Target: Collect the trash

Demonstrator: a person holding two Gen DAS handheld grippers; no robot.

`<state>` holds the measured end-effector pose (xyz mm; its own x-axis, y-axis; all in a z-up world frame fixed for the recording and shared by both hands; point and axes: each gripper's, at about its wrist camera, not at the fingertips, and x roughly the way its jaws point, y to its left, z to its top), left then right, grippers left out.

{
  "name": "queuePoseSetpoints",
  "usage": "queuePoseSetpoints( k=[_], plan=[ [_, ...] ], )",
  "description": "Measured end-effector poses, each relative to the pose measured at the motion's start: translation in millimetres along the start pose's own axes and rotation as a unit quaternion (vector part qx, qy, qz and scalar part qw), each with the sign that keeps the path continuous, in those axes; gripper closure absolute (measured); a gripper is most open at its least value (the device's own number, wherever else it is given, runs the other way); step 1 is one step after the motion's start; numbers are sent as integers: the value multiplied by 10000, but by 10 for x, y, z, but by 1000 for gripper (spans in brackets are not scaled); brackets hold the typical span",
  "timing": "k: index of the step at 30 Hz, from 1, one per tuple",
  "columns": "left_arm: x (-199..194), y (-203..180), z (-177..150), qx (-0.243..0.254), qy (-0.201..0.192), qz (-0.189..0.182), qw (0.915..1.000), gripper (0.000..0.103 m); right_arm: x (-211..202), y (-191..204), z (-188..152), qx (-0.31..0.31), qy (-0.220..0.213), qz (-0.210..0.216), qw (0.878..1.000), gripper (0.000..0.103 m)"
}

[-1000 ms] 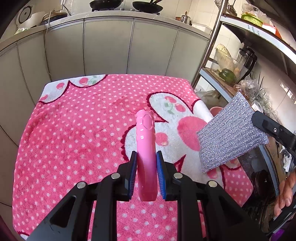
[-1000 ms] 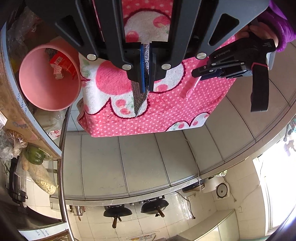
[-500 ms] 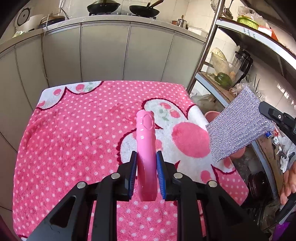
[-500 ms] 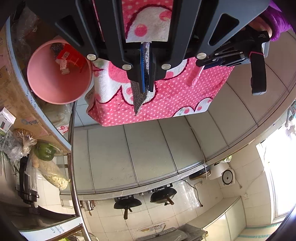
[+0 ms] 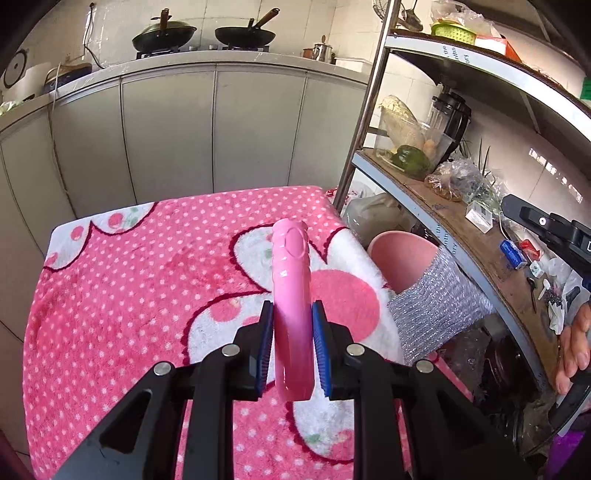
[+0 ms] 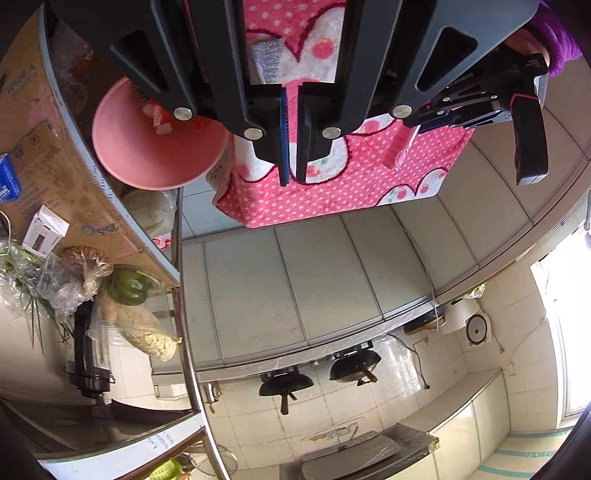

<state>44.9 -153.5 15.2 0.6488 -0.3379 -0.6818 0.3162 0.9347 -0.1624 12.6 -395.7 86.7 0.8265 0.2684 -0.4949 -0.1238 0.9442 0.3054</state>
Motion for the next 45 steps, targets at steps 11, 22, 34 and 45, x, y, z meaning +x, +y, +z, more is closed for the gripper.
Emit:
queuePoseSetpoints(
  k=[11, 22, 34, 45],
  plan=[
    [208, -351, 44, 268, 154, -218, 9993, 83, 222, -473, -312, 475, 563, -25, 9973, 99],
    [471, -436, -4, 321, 459, -260, 9981, 83, -60, -1191, -1045, 896, 990, -1385, 9813, 99],
    [593, -592, -1, 421, 547, -316, 9971, 83, 257, -2180, -2826, 2614, 2109, -1849, 9236, 99],
    [744, -178, 115, 156, 690, -247, 9972, 83, 1427, -2614, -4055, 3451, 3032, -1744, 8710, 54]
  ],
)
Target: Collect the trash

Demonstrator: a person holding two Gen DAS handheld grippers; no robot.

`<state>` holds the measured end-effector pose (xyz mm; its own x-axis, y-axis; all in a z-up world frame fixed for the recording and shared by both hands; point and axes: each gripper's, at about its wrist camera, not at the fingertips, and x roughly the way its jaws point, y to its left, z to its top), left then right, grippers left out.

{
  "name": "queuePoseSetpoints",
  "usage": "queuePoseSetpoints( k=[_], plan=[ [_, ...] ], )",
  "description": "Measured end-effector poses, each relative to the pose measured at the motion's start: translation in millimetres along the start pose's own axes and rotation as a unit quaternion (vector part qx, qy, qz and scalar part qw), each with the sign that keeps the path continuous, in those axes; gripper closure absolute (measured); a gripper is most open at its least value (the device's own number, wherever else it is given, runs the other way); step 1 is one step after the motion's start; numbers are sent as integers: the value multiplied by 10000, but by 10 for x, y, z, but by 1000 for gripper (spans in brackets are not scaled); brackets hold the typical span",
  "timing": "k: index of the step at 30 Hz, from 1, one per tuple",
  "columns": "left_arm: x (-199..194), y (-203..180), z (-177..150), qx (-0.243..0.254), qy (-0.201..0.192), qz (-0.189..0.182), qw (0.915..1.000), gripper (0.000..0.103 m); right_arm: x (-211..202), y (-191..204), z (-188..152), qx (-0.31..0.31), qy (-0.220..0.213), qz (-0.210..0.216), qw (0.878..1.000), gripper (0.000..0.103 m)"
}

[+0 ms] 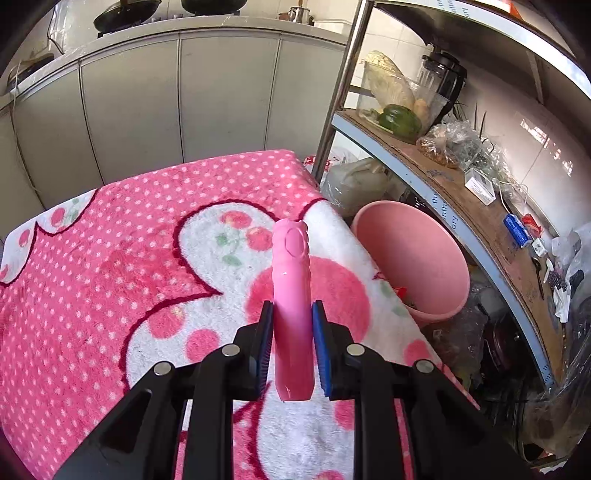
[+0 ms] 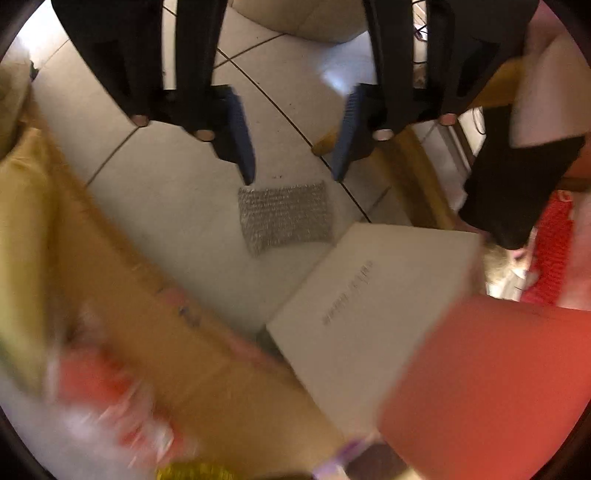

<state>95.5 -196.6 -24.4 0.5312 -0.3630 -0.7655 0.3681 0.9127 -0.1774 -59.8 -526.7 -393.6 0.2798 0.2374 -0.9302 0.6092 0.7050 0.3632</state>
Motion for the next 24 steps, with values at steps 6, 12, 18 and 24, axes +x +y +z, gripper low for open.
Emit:
queuePoseSetpoints(
  k=[6, 12, 18, 24],
  plan=[
    [56, 501, 107, -485, 61, 195, 9986, 83, 731, 243, 142, -155, 487, -420, 9978, 45],
    [115, 912, 165, -847, 150, 409, 9955, 83, 1114, 315, 298, -386, 411, -987, 9935, 43],
    [253, 1054, 175, -991, 251, 439, 9938, 83, 1551, 283, 153, -445, 976, -1416, 9841, 42],
    [383, 1011, 161, -903, 435, 450, 9939, 83, 1473, 94, 88, 80, 567, -1294, 9899, 42]
  ],
)
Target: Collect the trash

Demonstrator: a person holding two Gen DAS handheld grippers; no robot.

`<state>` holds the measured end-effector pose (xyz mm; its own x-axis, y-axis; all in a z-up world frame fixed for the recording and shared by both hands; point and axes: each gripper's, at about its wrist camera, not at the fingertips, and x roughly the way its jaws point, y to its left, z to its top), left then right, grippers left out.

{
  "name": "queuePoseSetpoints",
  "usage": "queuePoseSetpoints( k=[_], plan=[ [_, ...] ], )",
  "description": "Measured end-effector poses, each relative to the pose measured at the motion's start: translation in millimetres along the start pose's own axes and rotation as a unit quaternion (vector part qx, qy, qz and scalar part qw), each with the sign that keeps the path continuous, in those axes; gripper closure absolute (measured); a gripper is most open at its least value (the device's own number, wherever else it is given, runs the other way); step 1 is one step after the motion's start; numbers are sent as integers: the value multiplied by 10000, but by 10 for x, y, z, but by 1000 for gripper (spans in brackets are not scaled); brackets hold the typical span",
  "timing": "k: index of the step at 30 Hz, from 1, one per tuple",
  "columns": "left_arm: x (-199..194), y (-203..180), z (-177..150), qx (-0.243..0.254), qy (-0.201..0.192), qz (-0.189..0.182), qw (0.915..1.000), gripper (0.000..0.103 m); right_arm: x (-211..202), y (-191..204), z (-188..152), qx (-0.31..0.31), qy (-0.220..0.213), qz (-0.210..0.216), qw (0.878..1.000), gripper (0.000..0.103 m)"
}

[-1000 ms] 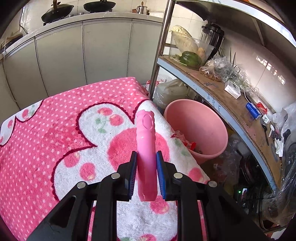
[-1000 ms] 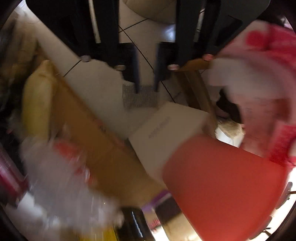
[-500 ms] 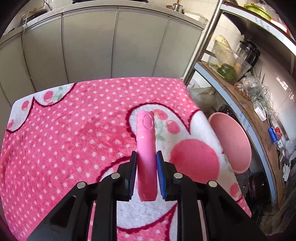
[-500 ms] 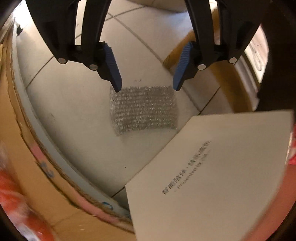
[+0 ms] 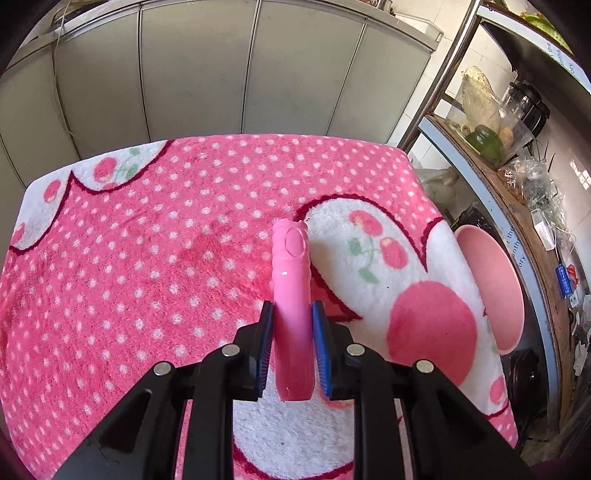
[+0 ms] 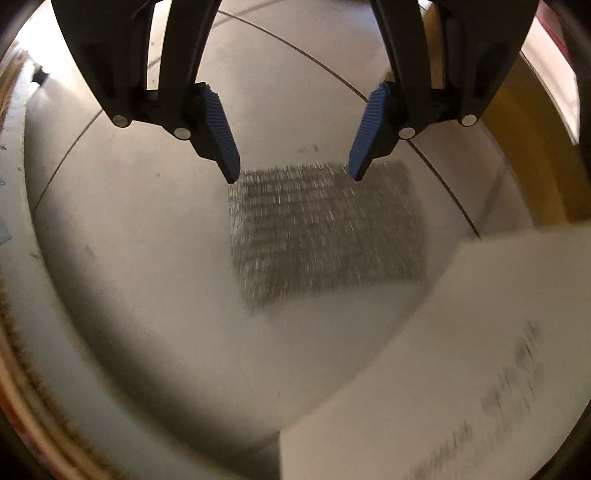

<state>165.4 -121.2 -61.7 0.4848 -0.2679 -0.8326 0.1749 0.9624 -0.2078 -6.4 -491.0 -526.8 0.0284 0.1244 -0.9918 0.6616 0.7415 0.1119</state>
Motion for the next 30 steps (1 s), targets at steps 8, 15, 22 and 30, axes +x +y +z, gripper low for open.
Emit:
queuePoseSetpoints(
  k=[8, 15, 22, 30],
  plan=[
    [76, -102, 98, 21, 44, -95, 9999, 83, 148, 21, 139, -4, 58, 132, 9999, 42],
    [163, -12, 181, -127, 59, -61, 9999, 83, 244, 214, 78, -545, -180, -456, 9973, 40],
    [199, 16, 165, -136, 48, -86, 9999, 83, 188, 227, 62, -626, 10, -424, 9971, 91],
    [78, -36, 105, -66, -84, -226, 9997, 83, -402, -48, -167, -272, -179, 54, 9995, 92]
  ],
)
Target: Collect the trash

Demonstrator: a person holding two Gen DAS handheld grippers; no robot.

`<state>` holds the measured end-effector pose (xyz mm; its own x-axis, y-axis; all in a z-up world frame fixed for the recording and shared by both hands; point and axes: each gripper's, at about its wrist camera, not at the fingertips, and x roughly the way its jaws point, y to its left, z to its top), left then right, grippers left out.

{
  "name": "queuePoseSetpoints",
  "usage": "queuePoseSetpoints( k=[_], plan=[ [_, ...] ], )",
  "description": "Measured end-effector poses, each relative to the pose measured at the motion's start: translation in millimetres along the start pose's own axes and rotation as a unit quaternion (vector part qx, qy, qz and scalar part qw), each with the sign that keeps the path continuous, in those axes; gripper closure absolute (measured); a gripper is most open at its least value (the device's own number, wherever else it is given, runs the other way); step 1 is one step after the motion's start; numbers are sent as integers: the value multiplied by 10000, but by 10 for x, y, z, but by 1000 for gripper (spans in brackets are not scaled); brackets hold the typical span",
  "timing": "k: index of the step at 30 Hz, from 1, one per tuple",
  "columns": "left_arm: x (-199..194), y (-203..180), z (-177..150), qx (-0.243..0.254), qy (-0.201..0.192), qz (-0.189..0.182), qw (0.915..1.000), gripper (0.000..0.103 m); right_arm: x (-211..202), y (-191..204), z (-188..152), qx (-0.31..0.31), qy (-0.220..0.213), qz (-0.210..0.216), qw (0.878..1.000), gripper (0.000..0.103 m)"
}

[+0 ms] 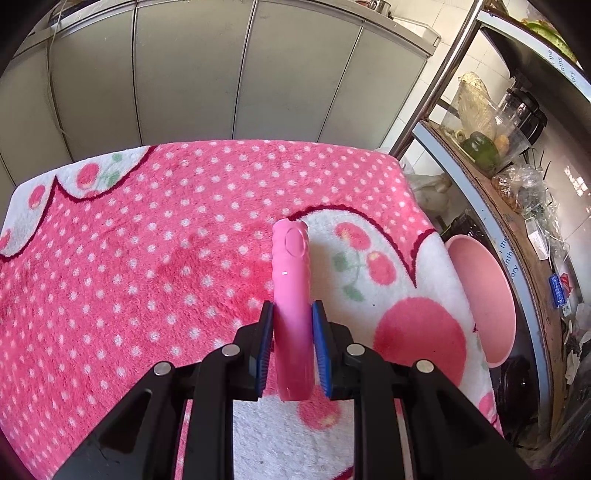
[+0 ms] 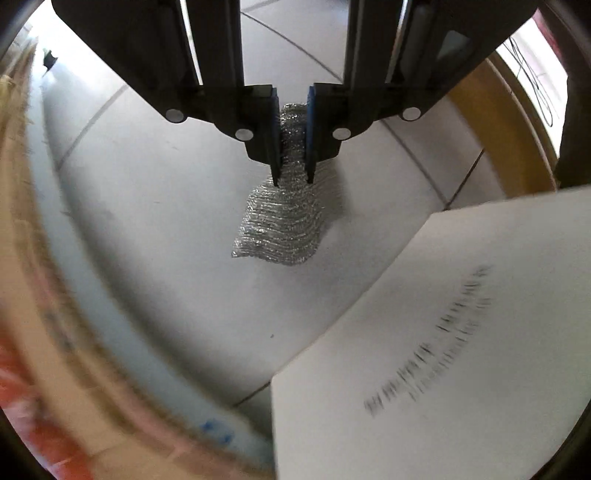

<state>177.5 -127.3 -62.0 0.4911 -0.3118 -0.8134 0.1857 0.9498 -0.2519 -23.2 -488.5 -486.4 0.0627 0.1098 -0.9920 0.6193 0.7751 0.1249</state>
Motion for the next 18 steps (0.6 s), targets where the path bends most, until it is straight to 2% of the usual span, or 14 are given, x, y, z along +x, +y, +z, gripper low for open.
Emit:
queuePoseSetpoints(
  k=[6, 7, 9, 18],
  plan=[
    [-223, -203, -98, 154, -235, -200, 9994, 83, -657, -224, -273, -42, -345, 66, 9994, 92],
    [-266, -236, -123, 175, -261, -230, 9992, 83, -738, -220, -167, -32, -400, 84, 9992, 92],
    [-355, -294, -177, 187, -317, -308, 9988, 83, -970, -276, -251, -8, -522, 111, 9986, 92],
    [-780, -612, -431, 404, -661, -524, 9956, 83, -1947, -431, -507, -429, -1353, -43, 9899, 92]
  ],
)
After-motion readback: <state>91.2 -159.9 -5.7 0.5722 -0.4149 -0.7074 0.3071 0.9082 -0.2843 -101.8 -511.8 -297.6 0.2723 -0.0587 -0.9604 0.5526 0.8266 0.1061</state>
